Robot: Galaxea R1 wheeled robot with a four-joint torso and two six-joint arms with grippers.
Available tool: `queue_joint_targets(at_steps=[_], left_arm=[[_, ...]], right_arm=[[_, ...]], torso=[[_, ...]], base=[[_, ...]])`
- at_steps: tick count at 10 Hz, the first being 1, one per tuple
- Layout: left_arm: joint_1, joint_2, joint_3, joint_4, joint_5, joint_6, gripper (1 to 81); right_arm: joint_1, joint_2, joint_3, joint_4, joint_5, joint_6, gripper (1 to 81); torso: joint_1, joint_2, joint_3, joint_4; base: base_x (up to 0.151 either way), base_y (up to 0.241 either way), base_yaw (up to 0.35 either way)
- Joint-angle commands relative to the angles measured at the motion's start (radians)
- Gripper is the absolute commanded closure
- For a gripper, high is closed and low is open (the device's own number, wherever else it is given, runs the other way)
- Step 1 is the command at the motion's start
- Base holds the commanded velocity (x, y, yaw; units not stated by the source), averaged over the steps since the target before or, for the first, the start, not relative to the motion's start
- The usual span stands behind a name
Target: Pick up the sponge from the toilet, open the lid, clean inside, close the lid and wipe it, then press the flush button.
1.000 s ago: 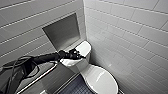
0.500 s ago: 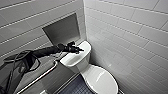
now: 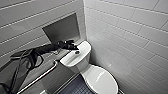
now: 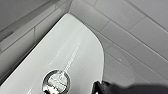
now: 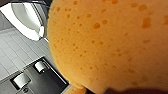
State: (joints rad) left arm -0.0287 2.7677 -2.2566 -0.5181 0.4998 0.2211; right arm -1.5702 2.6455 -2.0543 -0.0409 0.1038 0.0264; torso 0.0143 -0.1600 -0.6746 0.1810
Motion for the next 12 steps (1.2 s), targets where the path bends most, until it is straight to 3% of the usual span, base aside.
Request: queue_joint_targets(at_steps=[1, 9, 12], left_arm=[[-0.194, 0.009, -0.052, 0.035, 0.06, 0.004, 81.1], [-0.188, 0.144, -0.317, 0.164, 0.059, 0.004, 81.1], [-0.19, 0.167, -0.359, 0.19, 0.059, 0.004, 81.1]], right_arm=[[-0.026, -0.01, 0.036, 0.004, -0.09, -0.002, 81.1], [-0.031, -0.016, 0.06, 0.004, -0.09, -0.006, 81.1], [-0.028, -0.016, 0.065, 0.004, -0.09, -0.006, 81.1]], torso=[[0.0, 0.0, 0.0, 0.0], [0.0, 0.0, 0.0, 0.0], [0.0, 0.0, -0.048, 0.0]], base=[[0.0, 0.0, 0.0], [0.0, 0.0, 0.0], [0.0, 0.0, 0.0]])
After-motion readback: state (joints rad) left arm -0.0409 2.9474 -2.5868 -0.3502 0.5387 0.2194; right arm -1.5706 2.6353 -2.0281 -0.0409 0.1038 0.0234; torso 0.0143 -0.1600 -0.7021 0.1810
